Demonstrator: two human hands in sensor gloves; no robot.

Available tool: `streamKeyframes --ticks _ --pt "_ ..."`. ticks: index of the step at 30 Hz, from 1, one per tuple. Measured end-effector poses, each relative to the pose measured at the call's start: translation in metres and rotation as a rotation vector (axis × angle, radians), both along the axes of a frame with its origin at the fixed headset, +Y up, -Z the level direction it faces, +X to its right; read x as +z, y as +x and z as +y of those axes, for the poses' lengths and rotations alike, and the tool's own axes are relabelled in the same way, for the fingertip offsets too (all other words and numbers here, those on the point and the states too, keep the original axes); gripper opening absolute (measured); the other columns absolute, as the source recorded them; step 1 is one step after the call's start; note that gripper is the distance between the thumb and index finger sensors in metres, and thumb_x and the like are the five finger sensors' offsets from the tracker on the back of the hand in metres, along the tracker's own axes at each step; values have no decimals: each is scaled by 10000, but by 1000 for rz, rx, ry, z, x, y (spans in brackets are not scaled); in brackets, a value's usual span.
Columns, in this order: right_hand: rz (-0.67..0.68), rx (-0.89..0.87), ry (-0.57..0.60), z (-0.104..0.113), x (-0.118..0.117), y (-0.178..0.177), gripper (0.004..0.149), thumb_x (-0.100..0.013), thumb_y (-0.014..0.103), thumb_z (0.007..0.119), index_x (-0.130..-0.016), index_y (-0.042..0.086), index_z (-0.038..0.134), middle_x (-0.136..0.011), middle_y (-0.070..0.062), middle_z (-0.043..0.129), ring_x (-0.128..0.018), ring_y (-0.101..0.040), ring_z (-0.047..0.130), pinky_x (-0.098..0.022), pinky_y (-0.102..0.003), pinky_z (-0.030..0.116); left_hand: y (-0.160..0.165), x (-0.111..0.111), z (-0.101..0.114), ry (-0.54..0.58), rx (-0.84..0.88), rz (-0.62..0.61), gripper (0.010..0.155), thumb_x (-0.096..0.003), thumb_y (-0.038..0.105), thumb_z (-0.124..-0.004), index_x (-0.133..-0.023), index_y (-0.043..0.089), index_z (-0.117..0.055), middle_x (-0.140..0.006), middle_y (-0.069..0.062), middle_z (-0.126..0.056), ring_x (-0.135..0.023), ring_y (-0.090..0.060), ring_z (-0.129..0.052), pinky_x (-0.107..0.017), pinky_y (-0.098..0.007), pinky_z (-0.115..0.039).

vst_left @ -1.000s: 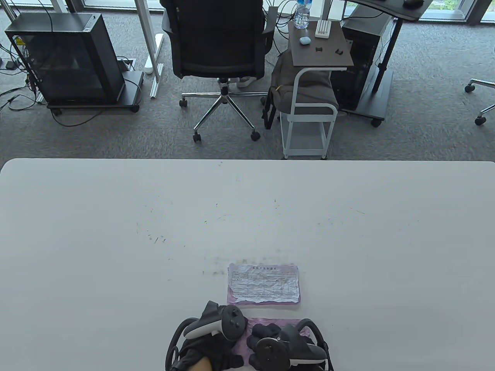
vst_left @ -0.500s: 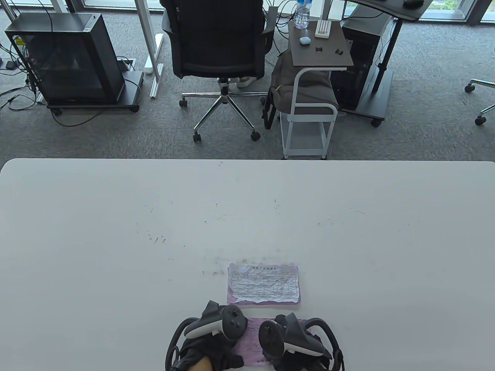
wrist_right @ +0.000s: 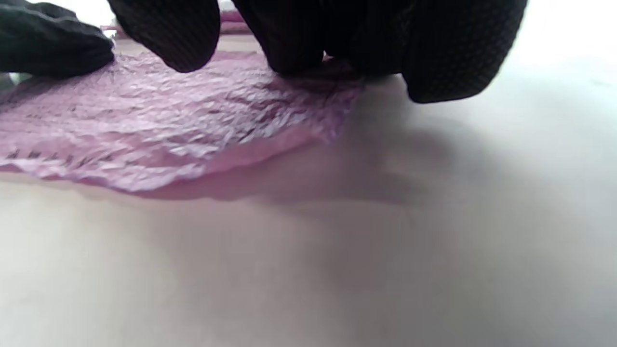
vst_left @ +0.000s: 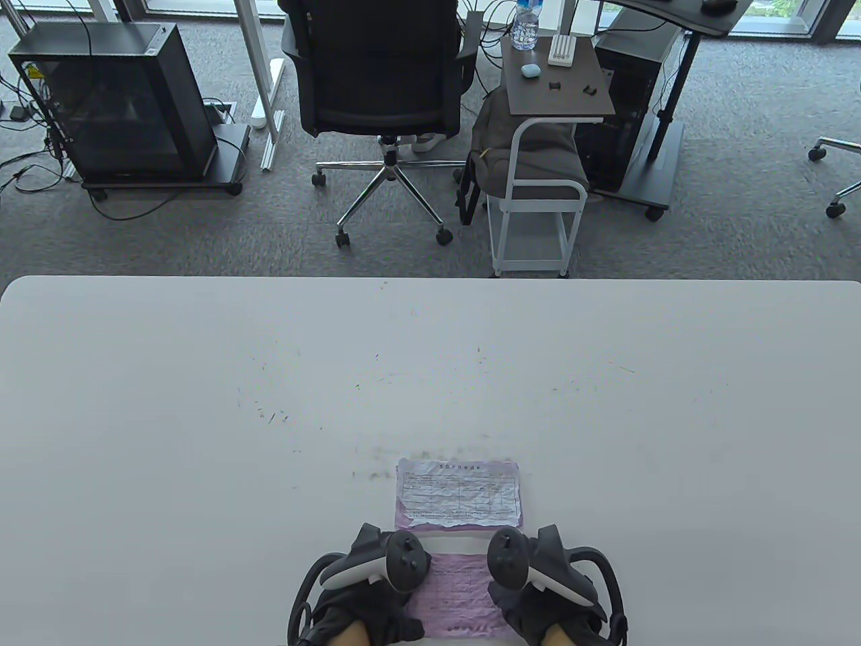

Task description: Flatten crumpled invoices and stack

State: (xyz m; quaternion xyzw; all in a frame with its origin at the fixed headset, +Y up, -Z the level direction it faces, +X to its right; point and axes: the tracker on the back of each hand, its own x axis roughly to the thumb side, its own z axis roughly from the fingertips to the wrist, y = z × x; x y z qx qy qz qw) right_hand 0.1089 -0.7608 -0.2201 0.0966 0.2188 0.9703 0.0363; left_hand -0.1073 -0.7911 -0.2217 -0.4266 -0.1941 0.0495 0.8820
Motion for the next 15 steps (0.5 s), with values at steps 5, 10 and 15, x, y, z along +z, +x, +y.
streamKeyframes --ticks 5,10,15 --pt "184 -261 175 15 7 -7 580 -567 452 700 -1011 107 556 -1054 -281 503 -857 -442 687 -473 -535 804 0 0 0 -5 3 1 848 -550 441 -745 -1069 281 -94 -996 -175 152 -890 -580 113 -620 -708 -203" --pt "469 -325 79 13 24 -47 510 -567 441 702 -990 168 618 -1072 -223 535 -881 -403 699 -489 -547 803 -1 0 0 -4 6 2 848 -550 441 -745 -1069 280 -93 -996 -175 153 -888 -579 116 -619 -707 -200" --pt "592 -177 -82 -4 36 -72 470 -572 443 698 -960 178 673 -1070 -184 563 -883 -370 669 -504 -556 770 -1 0 0 -5 8 3 849 -551 439 -747 -1069 280 -93 -996 -174 154 -888 -578 116 -619 -707 -199"
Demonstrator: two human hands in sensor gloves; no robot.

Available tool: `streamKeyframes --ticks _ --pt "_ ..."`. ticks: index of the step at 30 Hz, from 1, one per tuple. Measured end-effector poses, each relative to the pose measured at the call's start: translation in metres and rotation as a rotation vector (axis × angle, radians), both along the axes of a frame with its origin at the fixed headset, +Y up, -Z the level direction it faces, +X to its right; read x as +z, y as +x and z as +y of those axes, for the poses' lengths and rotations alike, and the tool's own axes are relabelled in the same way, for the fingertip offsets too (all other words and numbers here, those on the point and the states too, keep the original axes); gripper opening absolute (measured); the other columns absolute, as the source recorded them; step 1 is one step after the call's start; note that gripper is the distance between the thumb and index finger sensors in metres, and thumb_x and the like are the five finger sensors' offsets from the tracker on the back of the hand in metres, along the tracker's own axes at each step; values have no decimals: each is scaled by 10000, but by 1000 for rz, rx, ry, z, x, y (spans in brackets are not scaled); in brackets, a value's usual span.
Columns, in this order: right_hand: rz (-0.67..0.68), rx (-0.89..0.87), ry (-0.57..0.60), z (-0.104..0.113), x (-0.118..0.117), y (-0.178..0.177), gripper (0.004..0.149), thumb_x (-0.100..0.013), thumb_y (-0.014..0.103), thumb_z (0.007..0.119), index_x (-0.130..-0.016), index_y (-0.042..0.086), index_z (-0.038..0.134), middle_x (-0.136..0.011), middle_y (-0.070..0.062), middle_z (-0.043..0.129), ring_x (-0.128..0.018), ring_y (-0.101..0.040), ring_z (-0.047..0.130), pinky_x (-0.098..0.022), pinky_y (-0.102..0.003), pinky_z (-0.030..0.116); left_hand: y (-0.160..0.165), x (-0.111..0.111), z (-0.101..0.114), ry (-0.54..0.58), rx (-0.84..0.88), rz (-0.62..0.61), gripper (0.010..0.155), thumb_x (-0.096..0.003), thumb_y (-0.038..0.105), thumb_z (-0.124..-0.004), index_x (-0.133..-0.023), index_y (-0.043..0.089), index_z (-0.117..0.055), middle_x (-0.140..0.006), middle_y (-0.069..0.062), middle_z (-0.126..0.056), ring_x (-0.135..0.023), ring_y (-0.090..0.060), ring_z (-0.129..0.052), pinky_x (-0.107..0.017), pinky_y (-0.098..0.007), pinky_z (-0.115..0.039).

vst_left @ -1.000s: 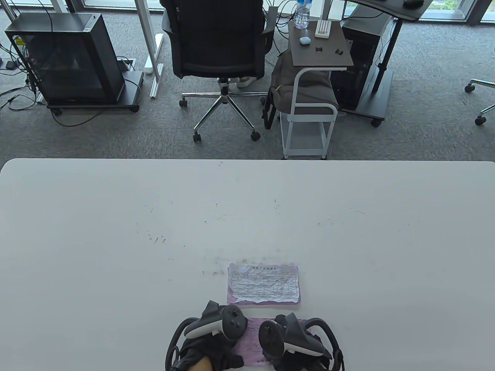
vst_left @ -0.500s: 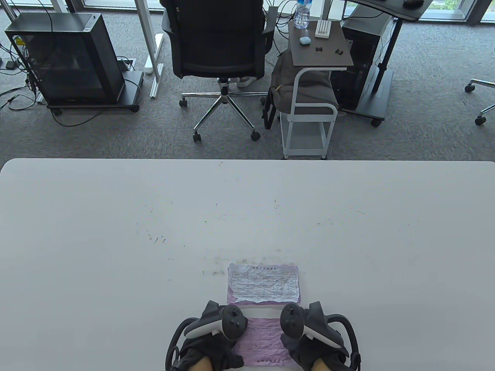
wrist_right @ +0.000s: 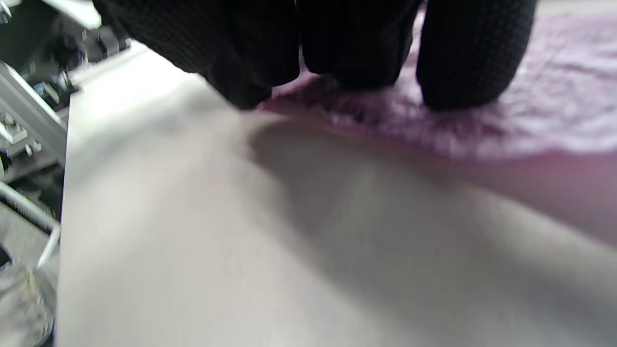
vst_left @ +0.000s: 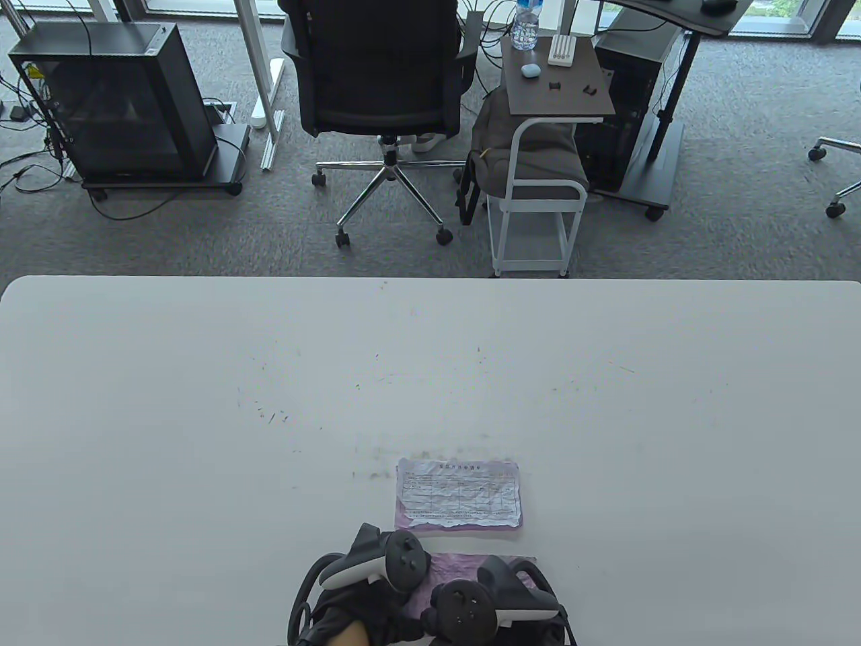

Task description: Flatten crumpled invoices and stack

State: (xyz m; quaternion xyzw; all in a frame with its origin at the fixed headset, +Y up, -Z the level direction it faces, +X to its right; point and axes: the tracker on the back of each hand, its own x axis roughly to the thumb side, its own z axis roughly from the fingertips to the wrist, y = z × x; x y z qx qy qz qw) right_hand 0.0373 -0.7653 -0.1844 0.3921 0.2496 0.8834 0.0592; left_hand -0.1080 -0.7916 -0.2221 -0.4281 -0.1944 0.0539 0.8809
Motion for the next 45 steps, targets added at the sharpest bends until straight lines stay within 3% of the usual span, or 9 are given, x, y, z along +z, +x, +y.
streamKeyframes --ticks 2,17,20,24,28,34,37,41,45 --pt "12 14 26 1 0 -1 468 -571 456 690 -952 184 683 -1054 -172 590 -864 -356 690 -506 -538 788 0 0 0 0 -1 1 850 -551 440 -746 -1069 282 -90 -996 -173 155 -890 -577 117 -620 -706 -197" --pt "-294 38 -189 1 -25 49 399 -578 472 702 -807 173 832 -817 -130 851 -614 -315 900 -443 -527 835 0 0 1 0 2 2 848 -550 441 -746 -1069 282 -95 -997 -172 153 -888 -577 117 -619 -705 -198" --pt "-315 -6 -134 6 -27 56 406 -574 479 703 -793 167 842 -792 -139 883 -579 -302 925 -427 -536 850 0 0 0 1 4 3 848 -550 442 -747 -1071 283 -97 -997 -172 152 -890 -575 116 -619 -705 -198" --pt "-418 -193 76 15 -28 65 432 -563 464 713 -824 138 823 -842 -180 841 -622 -344 896 -422 -543 840 0 0 0 1 3 2 849 -550 440 -748 -1071 281 -96 -996 -174 153 -888 -578 116 -618 -706 -198" --pt "-363 -211 190 13 -27 57 476 -560 454 705 -907 129 735 -951 -198 723 -735 -380 823 -458 -539 819 0 -1 0 0 3 1 848 -550 440 -747 -1070 281 -96 -996 -174 152 -889 -578 115 -619 -707 -199" --pt "-182 -7 142 -3 -15 21 553 -569 451 688 -1026 172 551 -1075 -215 508 -854 -422 682 -491 -551 782 0 0 0 2 4 0 848 -551 441 -746 -1071 279 -95 -996 -175 152 -888 -579 115 -618 -707 -199" --pt "-195 138 161 -6 -15 17 602 -572 471 676 -1049 158 482 -1072 -215 456 -863 -382 614 -520 -496 751 0 0 1 1 4 -1 848 -552 442 -745 -1071 280 -94 -996 -174 153 -888 -578 116 -618 -707 -198" --pt "-349 161 91 -5 -22 30 603 -574 470 683 -1042 138 496 -1049 -214 485 -830 -381 631 -498 -518 761 0 0 1 2 2 -1 849 -552 442 -745 -1071 280 -94 -997 -175 153 -888 -579 116 -619 -707 -199" --pt "-593 185 -27 2 -30 60 593 -583 458 689 -1030 101 529 -996 -245 564 -780 -399 699 -469 -533 795 0 0 1 4 2 0 847 -551 442 -746 -1071 281 -98 -998 -176 150 -889 -580 113 -620 -707 -201"
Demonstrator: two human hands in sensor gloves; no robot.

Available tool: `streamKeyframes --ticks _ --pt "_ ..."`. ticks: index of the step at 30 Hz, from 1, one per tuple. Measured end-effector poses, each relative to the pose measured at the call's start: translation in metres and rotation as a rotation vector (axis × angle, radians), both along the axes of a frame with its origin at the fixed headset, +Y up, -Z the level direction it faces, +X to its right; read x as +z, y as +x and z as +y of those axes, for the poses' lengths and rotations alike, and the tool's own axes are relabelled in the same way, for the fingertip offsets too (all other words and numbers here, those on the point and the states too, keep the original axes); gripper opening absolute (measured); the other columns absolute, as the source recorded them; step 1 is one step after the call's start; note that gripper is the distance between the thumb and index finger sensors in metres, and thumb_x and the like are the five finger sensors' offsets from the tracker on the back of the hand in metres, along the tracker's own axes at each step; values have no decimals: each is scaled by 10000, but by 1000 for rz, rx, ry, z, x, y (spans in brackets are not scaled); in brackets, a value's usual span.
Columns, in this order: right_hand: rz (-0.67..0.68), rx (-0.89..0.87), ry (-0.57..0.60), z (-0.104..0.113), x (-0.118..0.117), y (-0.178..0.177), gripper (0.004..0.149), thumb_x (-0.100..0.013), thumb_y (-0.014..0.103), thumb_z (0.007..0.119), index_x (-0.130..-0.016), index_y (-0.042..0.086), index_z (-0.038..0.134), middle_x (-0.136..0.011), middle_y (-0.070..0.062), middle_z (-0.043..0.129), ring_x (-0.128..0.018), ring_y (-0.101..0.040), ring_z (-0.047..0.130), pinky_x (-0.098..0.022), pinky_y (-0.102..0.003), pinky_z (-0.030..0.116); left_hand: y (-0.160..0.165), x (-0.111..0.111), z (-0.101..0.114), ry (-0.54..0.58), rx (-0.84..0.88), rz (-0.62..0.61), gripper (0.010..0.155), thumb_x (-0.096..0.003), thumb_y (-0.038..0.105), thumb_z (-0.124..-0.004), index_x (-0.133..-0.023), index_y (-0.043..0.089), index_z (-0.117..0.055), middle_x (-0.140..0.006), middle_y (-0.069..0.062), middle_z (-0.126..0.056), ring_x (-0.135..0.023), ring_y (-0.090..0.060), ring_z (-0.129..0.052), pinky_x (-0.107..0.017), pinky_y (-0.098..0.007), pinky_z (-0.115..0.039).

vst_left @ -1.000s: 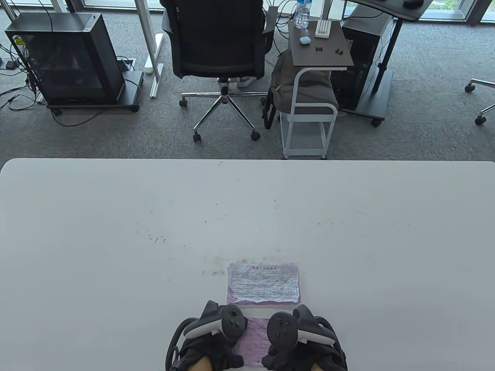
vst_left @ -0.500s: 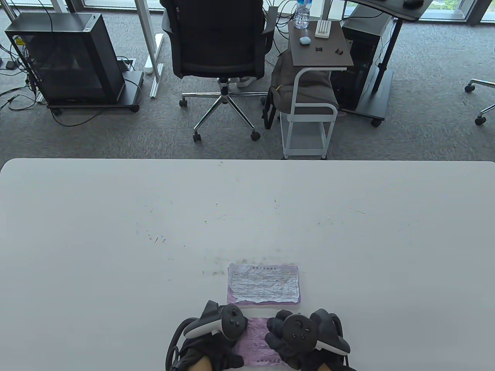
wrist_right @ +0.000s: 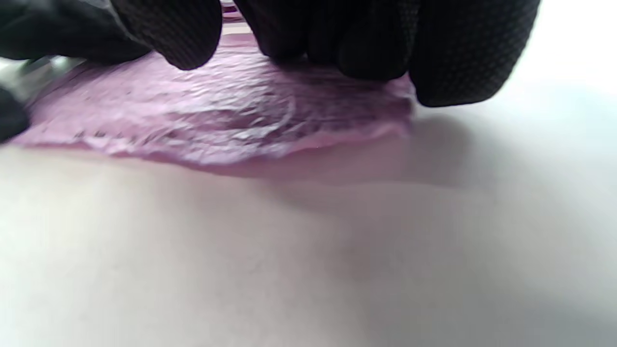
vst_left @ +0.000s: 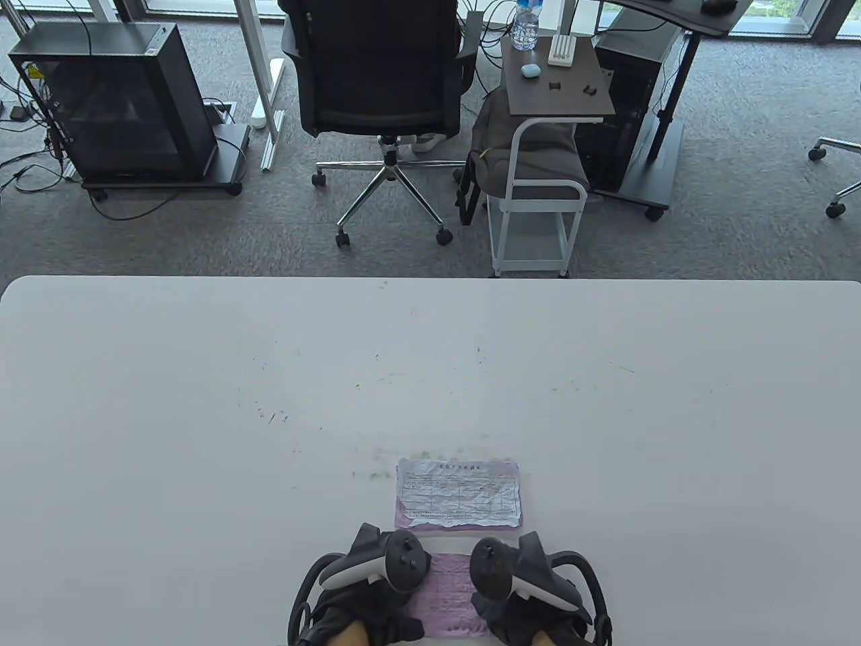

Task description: Flatten crumpled invoices and stack

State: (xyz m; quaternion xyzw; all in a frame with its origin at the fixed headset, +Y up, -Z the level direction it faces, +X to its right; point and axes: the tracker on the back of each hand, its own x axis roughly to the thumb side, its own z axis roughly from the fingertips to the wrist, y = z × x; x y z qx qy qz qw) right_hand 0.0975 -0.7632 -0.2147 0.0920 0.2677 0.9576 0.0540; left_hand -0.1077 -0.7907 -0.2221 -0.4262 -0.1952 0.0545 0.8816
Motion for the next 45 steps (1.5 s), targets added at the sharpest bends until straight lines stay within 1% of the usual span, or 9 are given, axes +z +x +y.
streamKeyframes --ticks 5,10,15,27,32,35,39,42,45 --pt "-177 -79 140 3 -7 44 687 -559 403 768 -1036 34 439 -1053 -344 356 -795 -436 717 -414 -420 857 1 0 0 3 1 3 848 -548 434 -752 -1072 279 -104 -1000 -179 146 -891 -584 108 -620 -711 -203" --pt "-159 -220 195 -10 -11 46 701 -522 318 812 -1027 29 421 -1010 -333 503 -680 -325 774 -355 -328 858 0 0 0 4 6 0 845 -546 425 -757 -1073 279 -113 -1002 -182 139 -891 -587 103 -619 -712 -208" --pt "-150 -125 175 -12 -13 33 723 -495 280 837 -1020 -2 427 -903 -268 609 -550 -207 845 -278 -262 866 -1 -1 0 1 15 -1 842 -542 399 -767 -1075 281 -125 -1003 -187 136 -887 -592 101 -617 -713 -208" --pt "-131 -62 261 -7 -7 27 480 -468 293 901 -873 94 736 -590 -65 886 -340 -155 941 -158 -294 899 -1 0 -1 8 18 1 843 -540 395 -772 -1079 277 -134 -1007 -189 129 -891 -593 94 -618 -715 -211" --pt "-138 -68 231 -1 -9 32 399 -479 314 879 -845 183 787 -675 -67 847 -456 -203 929 -251 -332 906 -2 0 0 9 21 2 842 -542 401 -771 -1079 277 -135 -1008 -186 127 -892 -589 94 -619 -712 -211" --pt "-146 -186 113 4 -9 39 392 -504 309 851 -862 177 761 -954 -225 627 -704 -351 806 -441 -444 833 -2 0 1 7 28 4 843 -542 396 -776 -1080 277 -138 -1009 -184 128 -892 -587 97 -618 -710 -208" --pt "-239 -506 91 10 -10 55 409 -524 291 813 -885 129 709 -987 -379 594 -758 -470 799 -485 -530 813 -1 -1 0 4 32 5 843 -543 399 -775 -1079 283 -136 -1005 -185 133 -887 -588 104 -615 -712 -200" --pt "-311 -729 41 7 -10 58 421 -532 241 790 -906 100 658 -924 -371 725 -679 -463 906 -431 -555 855 -1 -1 0 -3 29 6 849 -546 411 -770 -1076 284 -120 -999 -183 144 -882 -586 115 -613 -712 -191" --pt "-273 -701 162 12 -9 52 431 -524 228 786 -906 92 641 -740 -206 910 -481 -279 1022 -321 -428 927 -1 -1 0 1 22 1 860 -547 431 -762 -1074 270 -102 -997 -183 147 -881 -587 115 -613 -712 -191"
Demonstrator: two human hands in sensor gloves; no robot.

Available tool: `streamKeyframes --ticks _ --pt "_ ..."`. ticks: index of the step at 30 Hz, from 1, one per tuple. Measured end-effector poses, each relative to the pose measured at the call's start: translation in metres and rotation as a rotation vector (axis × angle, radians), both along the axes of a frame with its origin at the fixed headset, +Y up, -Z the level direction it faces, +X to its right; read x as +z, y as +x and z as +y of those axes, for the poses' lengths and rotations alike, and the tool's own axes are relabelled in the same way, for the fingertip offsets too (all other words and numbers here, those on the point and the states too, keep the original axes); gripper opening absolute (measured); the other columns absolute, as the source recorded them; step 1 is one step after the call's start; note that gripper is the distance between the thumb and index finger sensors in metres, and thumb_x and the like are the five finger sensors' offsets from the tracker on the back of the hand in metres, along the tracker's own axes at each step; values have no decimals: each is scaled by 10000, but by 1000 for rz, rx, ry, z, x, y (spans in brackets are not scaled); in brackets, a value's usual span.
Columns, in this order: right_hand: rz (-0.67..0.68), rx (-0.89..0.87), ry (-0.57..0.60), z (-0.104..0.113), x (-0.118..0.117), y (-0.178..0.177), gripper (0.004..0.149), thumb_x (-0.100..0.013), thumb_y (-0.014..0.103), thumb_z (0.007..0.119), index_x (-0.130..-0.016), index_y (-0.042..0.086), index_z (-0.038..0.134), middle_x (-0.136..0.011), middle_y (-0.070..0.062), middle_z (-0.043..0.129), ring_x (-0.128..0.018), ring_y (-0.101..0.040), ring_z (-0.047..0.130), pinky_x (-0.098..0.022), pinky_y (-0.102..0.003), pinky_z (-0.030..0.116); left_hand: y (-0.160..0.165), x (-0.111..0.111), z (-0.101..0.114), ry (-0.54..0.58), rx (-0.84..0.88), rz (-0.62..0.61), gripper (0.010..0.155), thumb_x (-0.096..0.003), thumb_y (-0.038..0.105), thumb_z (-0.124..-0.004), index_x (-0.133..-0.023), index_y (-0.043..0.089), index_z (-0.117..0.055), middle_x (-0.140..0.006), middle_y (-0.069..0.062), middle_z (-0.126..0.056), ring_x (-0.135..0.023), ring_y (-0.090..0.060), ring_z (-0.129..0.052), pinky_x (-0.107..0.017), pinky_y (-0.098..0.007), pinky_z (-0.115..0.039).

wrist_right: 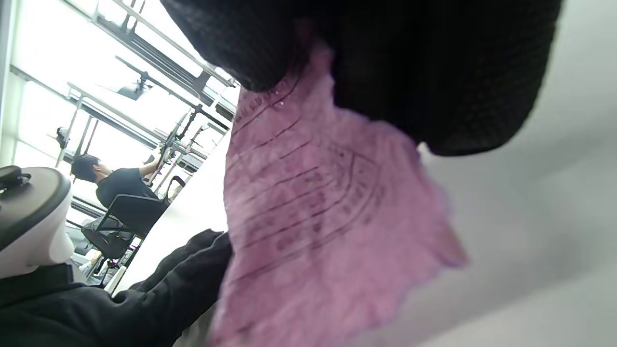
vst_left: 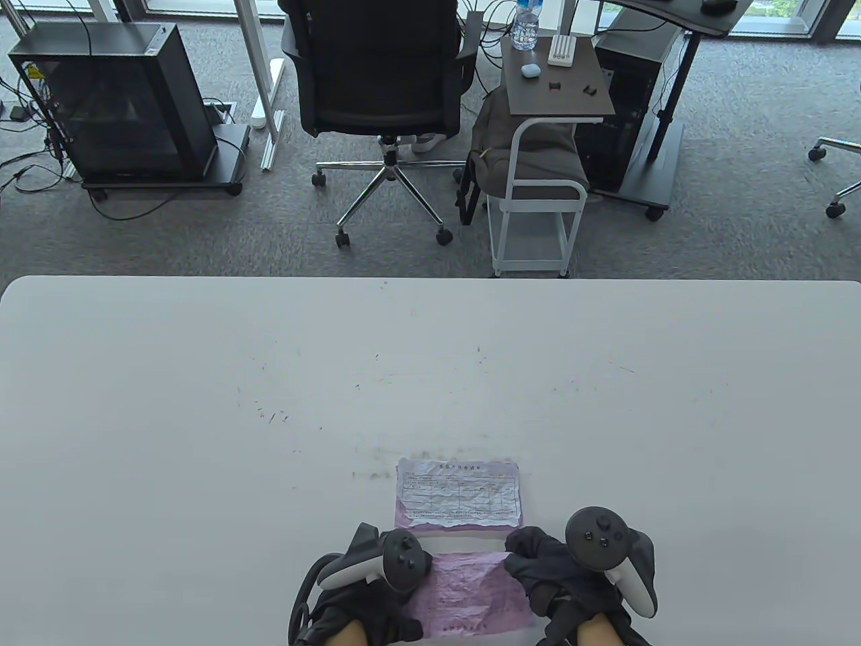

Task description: Flatten crumpled invoices and stack

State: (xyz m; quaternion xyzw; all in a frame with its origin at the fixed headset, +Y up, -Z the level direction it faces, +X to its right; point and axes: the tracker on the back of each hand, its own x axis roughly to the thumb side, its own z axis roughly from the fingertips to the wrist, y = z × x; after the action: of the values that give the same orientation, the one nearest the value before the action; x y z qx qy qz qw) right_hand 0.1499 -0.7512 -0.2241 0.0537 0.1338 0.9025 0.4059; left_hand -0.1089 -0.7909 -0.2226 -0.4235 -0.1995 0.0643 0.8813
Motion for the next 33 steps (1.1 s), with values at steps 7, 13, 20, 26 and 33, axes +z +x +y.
streamKeyframes --ticks 7,13,20,26,33 --pt "44 229 375 34 10 -16 425 -513 234 772 -907 112 669 -616 -116 936 -334 -171 968 -257 -373 900 0 -1 2 1 6 12 906 -551 461 -759 -1072 196 -67 -998 -185 143 -882 -587 110 -612 -712 -195" --pt "129 248 642 65 27 -22 426 -496 282 817 -885 144 711 -583 -81 958 -311 -147 973 -250 -354 906 -18 -10 23 34 293 168 946 -548 474 -761 -1049 176 -16 -995 -206 138 -933 -625 -6 -663 -709 -315" --pt "175 -125 728 94 40 -12 413 -488 271 820 -883 202 725 -644 -61 953 -399 -180 982 -328 -387 906 -49 -16 31 44 1025 397 1034 -529 528 -782 -989 216 90 -1015 -249 115 -1015 -622 -169 -698 -692 -433" --pt "39 -289 629 87 31 16 455 -497 241 815 -923 162 679 -687 -82 929 -444 -211 972 -357 -415 895 -31 -15 17 -376 1401 436 1001 -593 413 -793 -943 310 139 -1105 -311 -158 -980 -432 -696 -692 -579 -664" --pt "-66 -267 451 62 16 31 575 -496 231 837 -988 91 575 -754 -131 883 -490 -227 960 -371 -423 892 -40 -12 43 -57 1432 458 716 -617 146 -698 -994 508 -209 -1108 -233 -422 -816 -244 -918 -600 -433 -836"
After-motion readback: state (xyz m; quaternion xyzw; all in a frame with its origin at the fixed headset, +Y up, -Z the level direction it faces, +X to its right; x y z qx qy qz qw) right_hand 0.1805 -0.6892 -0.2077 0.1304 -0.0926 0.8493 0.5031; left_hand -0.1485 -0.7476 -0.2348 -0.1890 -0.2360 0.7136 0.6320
